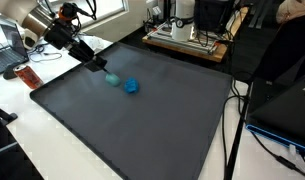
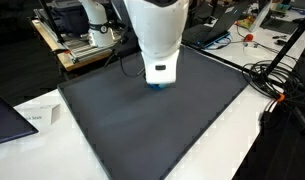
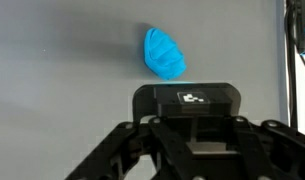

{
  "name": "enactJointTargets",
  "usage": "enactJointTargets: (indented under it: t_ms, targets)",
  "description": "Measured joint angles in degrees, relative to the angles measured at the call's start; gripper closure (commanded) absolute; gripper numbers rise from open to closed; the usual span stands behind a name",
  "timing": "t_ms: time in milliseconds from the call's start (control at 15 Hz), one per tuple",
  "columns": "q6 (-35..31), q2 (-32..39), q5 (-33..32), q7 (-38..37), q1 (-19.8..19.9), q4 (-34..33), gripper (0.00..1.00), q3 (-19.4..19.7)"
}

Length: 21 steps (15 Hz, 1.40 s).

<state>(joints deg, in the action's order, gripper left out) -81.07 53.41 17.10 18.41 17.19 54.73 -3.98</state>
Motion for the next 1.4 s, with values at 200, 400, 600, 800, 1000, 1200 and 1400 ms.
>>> enactJointTargets:
  t_ms: [200,400,600,800,1000,1200,1400]
  targets:
    - [1.5,0.8,2.6,2.8,2.5,-0.9,0.78,-1.2]
    - [1.8,1.2,4.3,4.9,4.5,-0.9,0.78,-2.2]
    - [1.8,1.9,5.7,6.8,6.4,-0.8,0.78,-2.7]
    - [1.8,2.1,7.0,9.0,8.3,-0.3,0.78,-3.1]
    - [0.1,1.4,7.6,11.6,9.7,2.0,0.78,-3.3]
    - [-2.1,0.2,7.5,13.3,10.0,4.9,0.53,-3.2]
    - [-2.1,0.4,7.5,13.3,9.9,4.8,0.53,-3.2]
